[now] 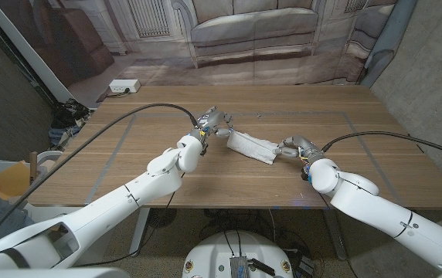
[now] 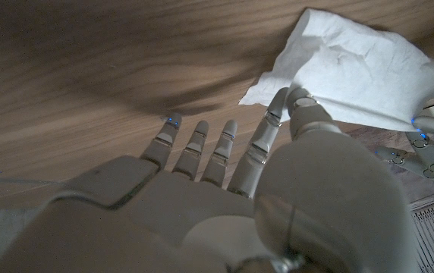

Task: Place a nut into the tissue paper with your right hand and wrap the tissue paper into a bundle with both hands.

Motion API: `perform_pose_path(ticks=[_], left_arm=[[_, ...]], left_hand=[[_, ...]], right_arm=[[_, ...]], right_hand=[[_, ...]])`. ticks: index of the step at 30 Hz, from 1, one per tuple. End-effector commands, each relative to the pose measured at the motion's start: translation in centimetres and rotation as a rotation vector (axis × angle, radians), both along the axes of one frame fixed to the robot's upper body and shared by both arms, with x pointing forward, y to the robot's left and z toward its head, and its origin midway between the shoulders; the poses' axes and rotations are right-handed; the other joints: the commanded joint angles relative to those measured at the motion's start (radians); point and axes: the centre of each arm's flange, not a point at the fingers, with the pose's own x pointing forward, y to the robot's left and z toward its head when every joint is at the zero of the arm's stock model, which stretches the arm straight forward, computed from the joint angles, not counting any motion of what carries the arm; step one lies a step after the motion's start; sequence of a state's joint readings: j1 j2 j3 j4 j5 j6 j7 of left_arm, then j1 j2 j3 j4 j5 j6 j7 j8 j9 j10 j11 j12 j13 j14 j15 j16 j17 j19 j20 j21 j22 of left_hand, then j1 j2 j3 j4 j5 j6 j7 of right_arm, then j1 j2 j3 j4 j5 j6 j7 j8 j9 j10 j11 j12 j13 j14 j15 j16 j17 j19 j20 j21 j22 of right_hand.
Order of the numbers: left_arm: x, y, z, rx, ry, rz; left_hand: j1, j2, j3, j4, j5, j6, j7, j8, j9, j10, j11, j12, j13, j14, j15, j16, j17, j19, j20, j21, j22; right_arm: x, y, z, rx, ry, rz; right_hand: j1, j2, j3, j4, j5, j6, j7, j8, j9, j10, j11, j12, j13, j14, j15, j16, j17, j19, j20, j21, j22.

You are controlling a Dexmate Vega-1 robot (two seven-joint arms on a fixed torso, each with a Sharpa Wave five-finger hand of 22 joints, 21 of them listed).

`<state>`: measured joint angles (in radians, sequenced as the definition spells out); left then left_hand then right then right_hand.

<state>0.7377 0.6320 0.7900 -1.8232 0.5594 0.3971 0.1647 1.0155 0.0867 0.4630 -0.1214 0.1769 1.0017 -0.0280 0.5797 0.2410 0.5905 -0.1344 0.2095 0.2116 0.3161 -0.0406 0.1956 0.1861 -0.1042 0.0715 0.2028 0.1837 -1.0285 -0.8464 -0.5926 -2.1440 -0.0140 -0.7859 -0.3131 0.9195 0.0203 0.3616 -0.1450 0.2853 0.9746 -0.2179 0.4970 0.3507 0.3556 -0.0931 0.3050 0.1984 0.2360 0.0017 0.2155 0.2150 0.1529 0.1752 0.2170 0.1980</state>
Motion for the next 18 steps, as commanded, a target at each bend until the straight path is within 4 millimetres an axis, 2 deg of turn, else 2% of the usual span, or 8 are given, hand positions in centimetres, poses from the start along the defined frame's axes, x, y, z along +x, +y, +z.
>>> perform_pose_path(ticks=[1, 18], left_arm=[[1.0, -0.8, 0.4, 0.038, -0.005, 0.026], [2.3, -1.2, 0.0, 0.12, -0.06, 0.073]], left_hand=[[-0.004, 0.0, 0.011, 0.001, -0.001, 0.032, 0.033, 0.008, 0.036, 0.004, 0.003, -0.003, 0.005, -0.008, -0.026, 0.001, 0.001, -0.013, -0.002, 0.001, 0.003], [-0.005, 0.001, 0.019, -0.001, 0.0, 0.024, 0.04, 0.01, 0.03, -0.004, -0.002, -0.005, 0.005, -0.013, -0.023, 0.0, 0.001, -0.025, 0.004, -0.001, 0.003]], right_arm=[[1.3, -0.3, 0.5, -0.009, 0.03, -0.018], [2.9, 0.0, 0.3, -0.019, 0.063, -0.035]], right_hand=[[0.001, 0.013, 0.009, 0.004, -0.003, -0.007, -0.001, 0.006, 0.003, 0.005, 0.004, 0.0, 0.002, 0.004, 0.008, 0.001, 0.003, -0.002, 0.009, 0.001, 0.002], [0.002, 0.015, 0.012, 0.003, -0.012, -0.01, 0.0, 0.009, 0.004, 0.006, 0.005, -0.001, 0.002, 0.005, 0.008, 0.0, 0.003, -0.002, 0.008, 0.002, 0.002]])
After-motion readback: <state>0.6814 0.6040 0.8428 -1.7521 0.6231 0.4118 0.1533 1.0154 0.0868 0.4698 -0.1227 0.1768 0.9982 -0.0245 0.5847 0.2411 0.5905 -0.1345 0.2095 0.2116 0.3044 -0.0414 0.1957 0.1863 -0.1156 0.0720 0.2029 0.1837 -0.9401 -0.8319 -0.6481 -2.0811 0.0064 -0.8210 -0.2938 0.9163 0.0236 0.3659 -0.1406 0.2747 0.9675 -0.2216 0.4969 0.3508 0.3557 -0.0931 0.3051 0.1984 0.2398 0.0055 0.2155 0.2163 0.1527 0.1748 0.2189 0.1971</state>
